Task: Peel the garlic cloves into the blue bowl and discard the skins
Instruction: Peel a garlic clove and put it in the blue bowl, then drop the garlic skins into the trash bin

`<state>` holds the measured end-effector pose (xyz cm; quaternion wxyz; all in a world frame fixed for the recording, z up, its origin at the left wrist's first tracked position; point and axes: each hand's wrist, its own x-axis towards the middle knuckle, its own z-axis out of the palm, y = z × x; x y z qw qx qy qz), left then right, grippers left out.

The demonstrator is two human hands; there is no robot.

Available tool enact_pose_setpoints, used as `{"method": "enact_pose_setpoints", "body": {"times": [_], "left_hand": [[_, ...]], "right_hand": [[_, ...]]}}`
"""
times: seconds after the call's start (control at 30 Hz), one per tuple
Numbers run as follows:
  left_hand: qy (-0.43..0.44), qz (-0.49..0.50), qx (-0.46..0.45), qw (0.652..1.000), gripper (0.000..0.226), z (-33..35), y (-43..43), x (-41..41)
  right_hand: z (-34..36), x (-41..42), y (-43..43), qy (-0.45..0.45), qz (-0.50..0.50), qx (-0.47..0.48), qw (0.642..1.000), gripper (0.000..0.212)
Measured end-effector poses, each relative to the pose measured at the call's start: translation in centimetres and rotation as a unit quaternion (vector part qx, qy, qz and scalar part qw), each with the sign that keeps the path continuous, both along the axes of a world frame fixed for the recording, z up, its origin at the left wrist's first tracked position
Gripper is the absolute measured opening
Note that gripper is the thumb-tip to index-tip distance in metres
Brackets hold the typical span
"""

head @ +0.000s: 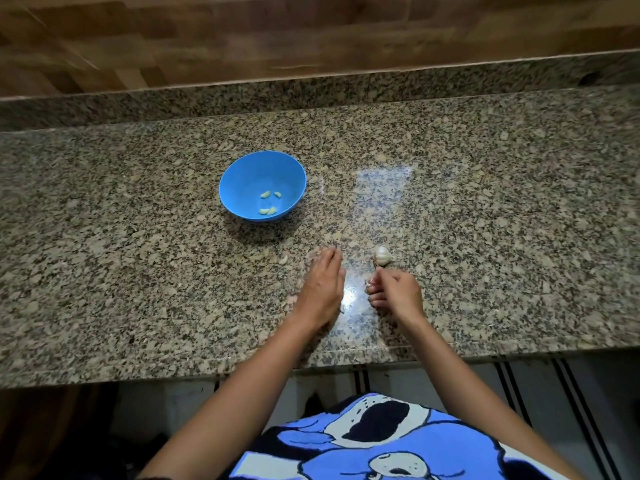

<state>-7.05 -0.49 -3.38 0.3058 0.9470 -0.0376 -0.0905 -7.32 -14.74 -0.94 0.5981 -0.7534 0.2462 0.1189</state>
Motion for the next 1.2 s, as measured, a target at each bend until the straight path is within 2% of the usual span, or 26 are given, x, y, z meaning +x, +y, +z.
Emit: {"method": "enact_pose_setpoints", "body": {"times": [0.13,0.23,0.4,0.53,0.6,0.73,0.8,0.83,0.87,0.9,0.93,0.97,1.0,1.03,1.07,1.1,1.13,1.17,1.2], "left_hand": [[-0.041,-0.079,0.015,0.996,0.048,0.2,0.3,-1.5],[-0.090,-0.149,0.045,0.984,0.045,0.1,0.9,-2.6],[-0.203,-0.237,0.057,0.948,0.021,0.3,1.8,-4.6],[-0.234,-0.288,0.061,0.926,0.038,-0.2,5.1,-5.6],[-0.229,-0.290,0.074,0.926,0.039,-0.1,6.5,-5.9],[-0.219,-0.257,0.132,0.932,0.025,0.1,7.5,-5.7],[-0.160,-0.191,0.152,0.956,0.012,0.6,7.3,-5.7],[-0.118,-0.124,0.140,0.975,0.007,1.2,7.2,-5.8],[-0.056,-0.025,0.099,0.993,0.010,1.8,7.1,-6.0],[0.016,0.096,0.014,0.995,0.012,2.5,7.3,-6.1],[0.095,0.216,-0.114,0.965,0.009,3.2,7.9,-6.2],[0.164,0.321,-0.271,0.892,0.009,3.7,9.0,-6.3],[0.209,0.398,-0.426,0.785,0.012,4.2,10.3,-6.7],[0.212,0.447,-0.551,0.672,0.011,4.5,11.9,-7.6],[0.188,0.483,-0.636,0.572,0.013,4.9,13.5,-8.7],[0.150,0.511,-0.689,0.491,0.026,4.8,15.1,-10.2],[0.112,0.532,-0.719,0.432,0.037,4.9,16.5,-12.1],[0.078,0.552,-0.732,0.393,0.040,4.8,18.0,-14.3],[0.048,0.565,-0.737,0.367,0.035,5.0,19.3,-16.6]], "right_hand": [[0.2,0.1,0.3,-0.007,0.015,-0.018,1.000,0.030],[-0.2,0.4,0.2,0.009,0.013,-0.031,0.999,0.019],[-0.2,0.3,0.1,0.014,0.002,-0.014,1.000,0.011],[0.1,-0.1,0.6,-0.002,-0.002,-0.036,0.999,0.012],[0.1,-0.3,1.4,-0.010,0.003,-0.030,0.999,0.010],[-0.2,-0.5,3.5,-0.001,0.038,-0.012,0.999,0.012],[-0.2,-0.8,4.5,0.007,0.068,-0.004,0.998,0.009],[0.1,-1.0,4.9,0.007,0.082,-0.004,0.997,0.009],[0.5,-1.3,5.3,0.006,0.095,0.000,0.995,0.010],[1.0,-1.5,5.9,0.002,0.108,0.011,0.994,0.011],[1.5,-1.8,6.6,-0.002,0.124,0.028,0.992,0.012],[1.9,-1.9,7.4,-0.007,0.144,0.045,0.988,0.013],[2.1,-2.0,8.5,-0.011,0.169,0.062,0.984,0.013],[2.4,-2.1,9.9,-0.011,0.196,0.083,0.977,0.013],[2.5,-2.2,11.6,-0.006,0.224,0.110,0.968,0.012],[2.6,-2.5,13.5,0.003,0.251,0.137,0.958,0.011],[2.7,-3.0,15.6,0.014,0.280,0.156,0.947,0.009],[2.9,-3.9,18.0,0.026,0.310,0.168,0.936,0.007],[2.8,-5.0,20.4,0.040,0.340,0.179,0.922,0.006]]}}
